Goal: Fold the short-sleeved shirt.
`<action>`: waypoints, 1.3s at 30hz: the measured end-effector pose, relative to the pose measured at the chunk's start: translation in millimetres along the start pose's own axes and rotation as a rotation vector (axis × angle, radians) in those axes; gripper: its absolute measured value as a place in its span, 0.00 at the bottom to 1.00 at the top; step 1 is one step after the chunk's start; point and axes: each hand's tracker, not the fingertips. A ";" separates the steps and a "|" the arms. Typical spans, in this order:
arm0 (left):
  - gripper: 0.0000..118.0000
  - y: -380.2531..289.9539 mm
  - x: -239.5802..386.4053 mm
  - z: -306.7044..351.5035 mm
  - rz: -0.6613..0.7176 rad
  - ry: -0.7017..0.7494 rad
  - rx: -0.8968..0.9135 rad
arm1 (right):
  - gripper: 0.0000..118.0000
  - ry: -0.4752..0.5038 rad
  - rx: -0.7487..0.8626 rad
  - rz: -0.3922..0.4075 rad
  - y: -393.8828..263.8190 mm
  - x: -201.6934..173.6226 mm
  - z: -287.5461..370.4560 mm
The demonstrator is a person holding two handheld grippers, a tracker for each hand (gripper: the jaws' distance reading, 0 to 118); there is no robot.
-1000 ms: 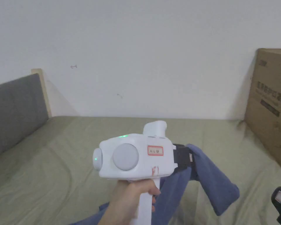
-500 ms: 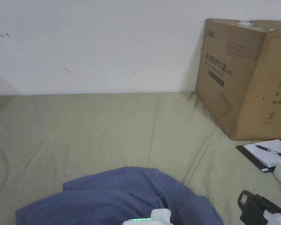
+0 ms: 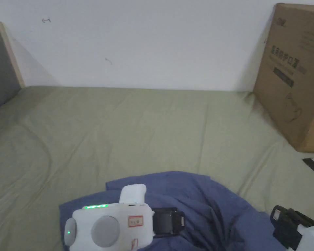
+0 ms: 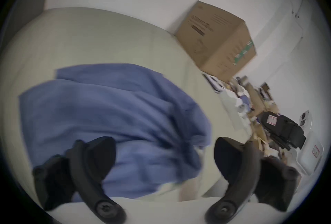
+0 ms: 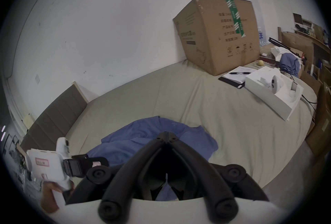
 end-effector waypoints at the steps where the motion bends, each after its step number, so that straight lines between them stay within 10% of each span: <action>1: 0.34 -1.9 -20.0 10.8 0.013 0.070 0.023 | 0.00 0.016 -0.013 0.017 -1.0 -6.5 -5.3; 3: 0.00 -9.6 -60.6 23.8 0.038 0.198 0.018 | 0.00 0.035 -0.028 0.029 -4.0 -19.2 -14.2; 13: 0.02 8.0 -171.3 44.5 0.096 0.444 0.022 | 0.00 0.119 -0.172 0.115 -39.4 -64.6 -60.1; 15: 0.37 28.9 -176.3 35.2 0.067 0.457 0.041 | 0.00 0.126 -0.189 0.119 -41.9 -68.9 -66.5; 16: 0.78 38.9 -179.4 27.2 0.037 0.462 0.023 | 0.00 0.127 -0.196 0.127 -43.0 -71.2 -69.6; 17: 0.98 47.2 -181.8 18.1 0.015 0.464 0.006 | 0.00 0.125 -0.202 0.136 -43.8 -73.3 -72.6; 23: 0.98 66.7 -184.7 -30.1 0.007 0.445 -0.069 | 0.00 0.108 -0.239 0.144 -47.8 -75.8 -89.8; 27: 0.83 49.1 -190.1 -58.5 -0.012 0.537 -0.117 | 0.00 0.105 -0.255 0.147 -49.5 -74.2 -94.9; 31: 0.00 48.4 -176.2 -33.8 0.001 0.553 0.027 | 0.00 0.098 -0.268 0.156 -50.1 -71.5 -98.3; 39: 0.00 47.9 -169.7 -0.1 0.018 0.475 0.031 | 0.00 0.246 -0.294 0.214 -2.3 -80.2 -145.3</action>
